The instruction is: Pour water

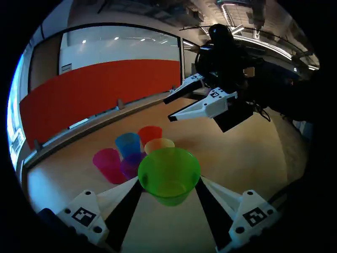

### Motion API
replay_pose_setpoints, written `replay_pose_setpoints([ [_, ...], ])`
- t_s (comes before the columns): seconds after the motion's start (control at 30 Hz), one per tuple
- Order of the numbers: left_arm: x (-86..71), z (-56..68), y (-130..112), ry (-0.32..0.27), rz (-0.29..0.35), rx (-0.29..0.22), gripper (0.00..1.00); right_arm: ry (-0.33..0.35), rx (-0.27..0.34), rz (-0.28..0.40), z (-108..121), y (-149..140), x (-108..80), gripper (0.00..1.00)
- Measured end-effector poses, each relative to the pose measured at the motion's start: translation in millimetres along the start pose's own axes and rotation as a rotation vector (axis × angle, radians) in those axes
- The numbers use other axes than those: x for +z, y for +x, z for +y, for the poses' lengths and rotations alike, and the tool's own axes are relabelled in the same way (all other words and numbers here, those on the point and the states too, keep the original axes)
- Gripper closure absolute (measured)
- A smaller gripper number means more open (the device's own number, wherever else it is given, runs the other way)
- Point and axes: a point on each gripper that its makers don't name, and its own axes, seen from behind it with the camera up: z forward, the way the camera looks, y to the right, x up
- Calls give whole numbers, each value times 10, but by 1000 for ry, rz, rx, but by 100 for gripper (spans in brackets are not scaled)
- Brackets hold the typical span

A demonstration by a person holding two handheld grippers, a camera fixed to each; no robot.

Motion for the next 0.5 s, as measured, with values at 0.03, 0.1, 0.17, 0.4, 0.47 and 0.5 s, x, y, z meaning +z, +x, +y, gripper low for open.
replay_pose_setpoints([
  [0.03,-26,-18,-5,7,1,-7,16,6,0,-2,-4,9,36,0],
  [0.1,-80,-52,-18,19,3,-20,16,18,1,-7,-13,25,112,0],
  [0.17,-127,-69,-50,24,-2,-34,16,33,1,-13,-29,32,182,0],
  [0.4,-250,-125,-74,48,0,-50,16,72,-4,-42,-45,35,413,0],
  [0.47,-287,-135,-61,54,7,-52,16,85,0,-52,-58,26,480,0],
  [0.5,-304,-138,-54,56,11,-53,16,92,3,-57,-64,20,512,0],
])
